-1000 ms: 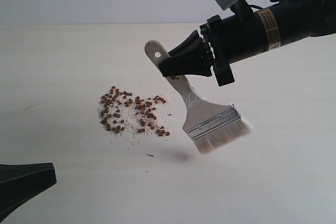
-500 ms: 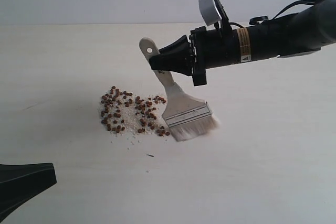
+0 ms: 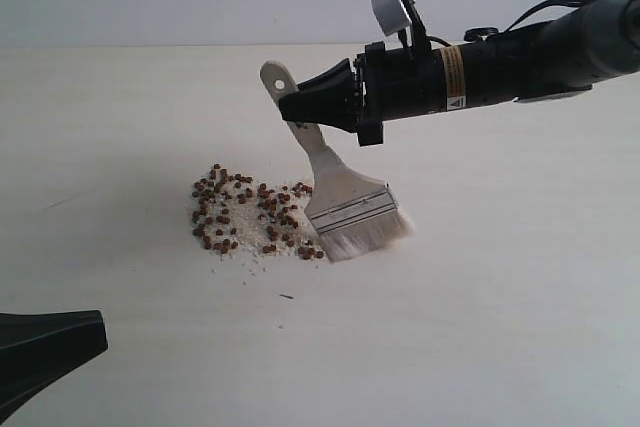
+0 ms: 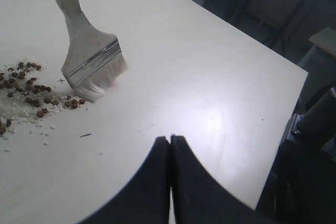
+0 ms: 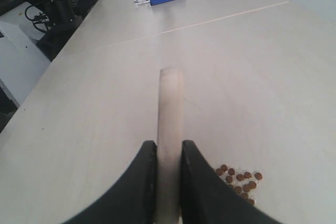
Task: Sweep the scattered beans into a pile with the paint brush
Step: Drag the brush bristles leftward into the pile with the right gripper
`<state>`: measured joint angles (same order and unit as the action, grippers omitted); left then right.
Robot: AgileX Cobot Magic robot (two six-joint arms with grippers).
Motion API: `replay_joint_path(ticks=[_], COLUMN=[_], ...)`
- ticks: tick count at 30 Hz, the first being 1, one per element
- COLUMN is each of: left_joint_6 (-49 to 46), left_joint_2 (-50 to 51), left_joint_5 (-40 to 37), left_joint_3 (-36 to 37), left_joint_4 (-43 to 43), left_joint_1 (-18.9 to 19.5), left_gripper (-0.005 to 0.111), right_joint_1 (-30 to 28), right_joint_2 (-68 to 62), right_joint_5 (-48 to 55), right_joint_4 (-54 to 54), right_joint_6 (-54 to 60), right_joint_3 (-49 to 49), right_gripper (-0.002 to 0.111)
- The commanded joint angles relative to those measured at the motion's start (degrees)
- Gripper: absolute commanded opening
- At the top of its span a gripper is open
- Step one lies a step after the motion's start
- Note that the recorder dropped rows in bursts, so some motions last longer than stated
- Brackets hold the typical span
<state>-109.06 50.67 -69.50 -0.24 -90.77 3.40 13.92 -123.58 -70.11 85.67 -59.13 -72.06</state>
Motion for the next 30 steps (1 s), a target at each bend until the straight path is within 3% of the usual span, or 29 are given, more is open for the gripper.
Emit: replay_joint_path(ticks=[1,6,11,30], left_joint_6=[-0.23,-0.34,-0.34,-0.32], left_joint_2=[-0.34,-0.34,-0.34,-0.34], left_joint_5=[-0.46,-0.46,-0.46,-0.46], left_joint_3=[0.24,0.24,0.24,0.24], left_joint_4=[-0.24,-0.24,-0.24,-0.24], left_joint_1=[0.07,0.07,0.07,0.07], left_gripper=[0.000,0.000,0.000,0.000], right_joint_1=[0.06,0.44,4.33,4.77], right_joint_2=[1.09,1.09,0.76,-1.35], right_joint_5=[0.14,0.14,0.14,0.14], right_joint_4=[0.14,0.51,-0.12,-2.28], right_joint_6=[-1.87,-4.29,-3.07,-5.23], right_joint_3=[-0.42,-0.42,-2.71,-8.51], right_gripper=[0.000,0.000,0.000,0.000])
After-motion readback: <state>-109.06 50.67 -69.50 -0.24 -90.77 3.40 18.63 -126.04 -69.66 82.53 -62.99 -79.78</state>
